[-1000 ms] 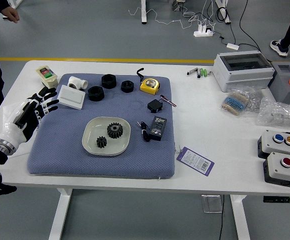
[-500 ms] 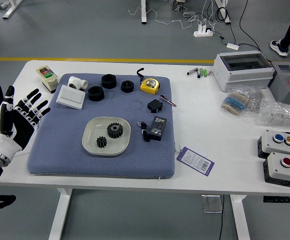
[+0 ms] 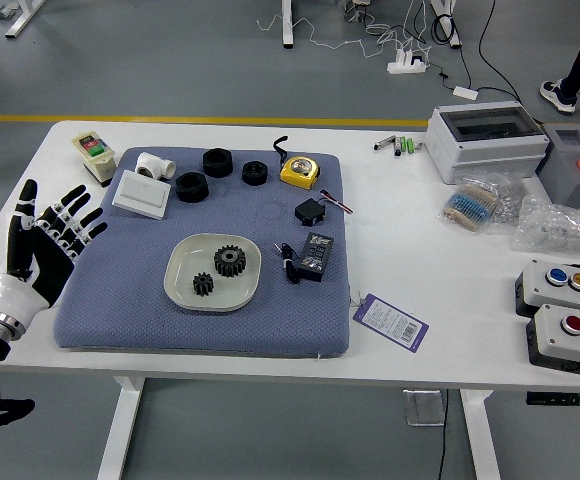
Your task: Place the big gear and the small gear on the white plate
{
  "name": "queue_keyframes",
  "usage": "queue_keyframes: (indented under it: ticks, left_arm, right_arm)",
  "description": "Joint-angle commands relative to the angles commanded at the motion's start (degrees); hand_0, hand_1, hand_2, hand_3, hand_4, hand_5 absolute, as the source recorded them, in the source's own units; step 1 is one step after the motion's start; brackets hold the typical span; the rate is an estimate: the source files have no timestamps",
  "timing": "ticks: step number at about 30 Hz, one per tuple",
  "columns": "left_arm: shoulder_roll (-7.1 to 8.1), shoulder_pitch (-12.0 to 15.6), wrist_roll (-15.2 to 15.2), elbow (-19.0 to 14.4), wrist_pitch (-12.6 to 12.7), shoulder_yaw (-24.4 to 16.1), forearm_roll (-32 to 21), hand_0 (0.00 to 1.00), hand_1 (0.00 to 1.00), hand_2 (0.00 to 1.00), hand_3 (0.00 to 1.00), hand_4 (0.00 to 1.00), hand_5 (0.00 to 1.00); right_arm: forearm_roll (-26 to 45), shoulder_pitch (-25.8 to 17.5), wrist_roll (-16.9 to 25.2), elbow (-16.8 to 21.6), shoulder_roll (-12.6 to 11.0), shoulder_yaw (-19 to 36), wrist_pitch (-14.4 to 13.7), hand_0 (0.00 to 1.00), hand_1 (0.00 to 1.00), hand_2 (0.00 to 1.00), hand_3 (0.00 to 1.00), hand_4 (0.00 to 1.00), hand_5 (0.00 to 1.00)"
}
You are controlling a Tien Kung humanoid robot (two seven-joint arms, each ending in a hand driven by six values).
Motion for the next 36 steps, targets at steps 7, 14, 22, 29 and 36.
queue_keyframes:
  ticks: [7,14,22,29,36]
  left_arm:
    - [-0.18,0.08,-1.57,0.08,0.29,0.35,1.81,0.887,0.918,0.966,0.882,0.967,0.998]
    - [-0.48,-0.09,-1.7,0.62,0.15,0.7,2.21,0.894,0.93,0.977,0.885,0.968,0.998]
    - [-0.58,0.24,-2.64,0.62,-0.04,0.63,5.6,0.916,0.951,0.986,0.89,0.967,0.998]
    - [-0.64,0.42,-4.24,0.6,0.42,0.72,7.8,0.964,0.986,0.998,0.896,0.966,0.998]
    - [-0.64,0.43,-4.32,1.27,0.52,0.57,8.71,0.978,0.996,0.998,0.898,0.966,0.998]
  right_arm:
    - [-0.2,0.06,0.01,0.0,-0.05,0.29,-0.04,0.665,0.675,0.741,0.569,0.792,0.68]
    - [-0.23,0.34,0.12,-0.06,-0.13,0.57,-0.16,0.663,0.675,0.741,0.569,0.791,0.679]
    - [-0.14,0.39,0.15,-0.11,-0.1,0.69,-0.19,0.666,0.676,0.741,0.569,0.791,0.679]
    - [0.04,0.43,0.17,-0.09,-0.08,0.73,-0.22,0.665,0.676,0.741,0.569,0.791,0.678]
    - [0.01,0.52,0.23,-0.08,-0.08,0.88,-0.24,0.663,0.677,0.741,0.569,0.791,0.679]
